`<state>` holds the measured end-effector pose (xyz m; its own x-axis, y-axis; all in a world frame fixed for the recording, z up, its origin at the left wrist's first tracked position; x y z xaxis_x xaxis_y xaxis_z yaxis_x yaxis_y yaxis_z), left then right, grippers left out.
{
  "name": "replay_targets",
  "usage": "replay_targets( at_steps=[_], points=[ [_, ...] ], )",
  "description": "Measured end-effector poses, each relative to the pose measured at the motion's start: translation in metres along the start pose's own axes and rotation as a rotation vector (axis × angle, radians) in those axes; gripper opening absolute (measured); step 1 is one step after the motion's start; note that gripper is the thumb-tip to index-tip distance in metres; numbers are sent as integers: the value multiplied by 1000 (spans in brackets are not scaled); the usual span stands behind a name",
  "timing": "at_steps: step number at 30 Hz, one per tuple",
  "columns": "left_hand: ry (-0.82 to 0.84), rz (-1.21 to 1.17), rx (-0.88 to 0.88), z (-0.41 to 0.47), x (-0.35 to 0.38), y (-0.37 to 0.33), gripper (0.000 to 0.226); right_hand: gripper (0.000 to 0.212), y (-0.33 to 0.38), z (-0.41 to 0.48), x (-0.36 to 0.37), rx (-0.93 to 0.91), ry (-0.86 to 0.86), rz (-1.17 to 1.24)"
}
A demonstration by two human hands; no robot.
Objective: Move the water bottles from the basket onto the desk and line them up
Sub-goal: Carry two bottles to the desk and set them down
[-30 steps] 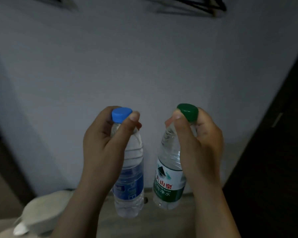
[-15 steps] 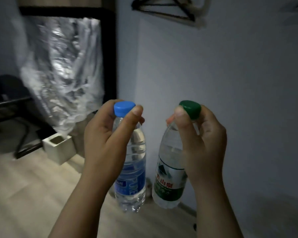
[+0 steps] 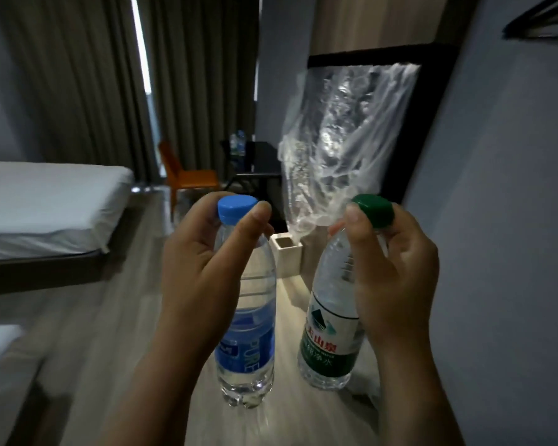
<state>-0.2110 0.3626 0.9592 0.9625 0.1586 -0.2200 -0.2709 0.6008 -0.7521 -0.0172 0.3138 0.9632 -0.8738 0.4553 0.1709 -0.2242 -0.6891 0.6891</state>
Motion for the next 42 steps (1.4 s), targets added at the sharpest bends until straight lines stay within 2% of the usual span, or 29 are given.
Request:
replay_targets(
  at_steps=[4,12,21,27,32,42],
  points=[
    [-91,91,-8,0,-48,10,34,17,-1,-8,46,19,88,87],
    [-186,136,-8,10,-140,39,30,37,-9,-24,141,31,138,147],
    [-190,148,-35,34,-198,95,35,30,-34,-40,224,83,188,187],
    [-195,141,-62,71,-201,142,35,29,-72,-18,258,91,197,143],
    [-189,164,-80,118,-179,190,34,30,-131,13,285,126,227,165],
    [-215,209,-30,254,-126,259,36,27,-236,129,337,91,270,200]
  ],
)
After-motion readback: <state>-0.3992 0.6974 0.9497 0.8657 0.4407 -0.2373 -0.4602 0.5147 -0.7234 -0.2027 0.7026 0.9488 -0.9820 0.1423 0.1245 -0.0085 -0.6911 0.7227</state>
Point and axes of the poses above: each hand's wrist, its own z-axis towards the middle knuckle, its own x-axis out of the palm, y = z × x, the point moved 9 cm from there along z, towards the middle knuckle, and after that the axes turned 14 degrees about z, right-handed, at the moved point
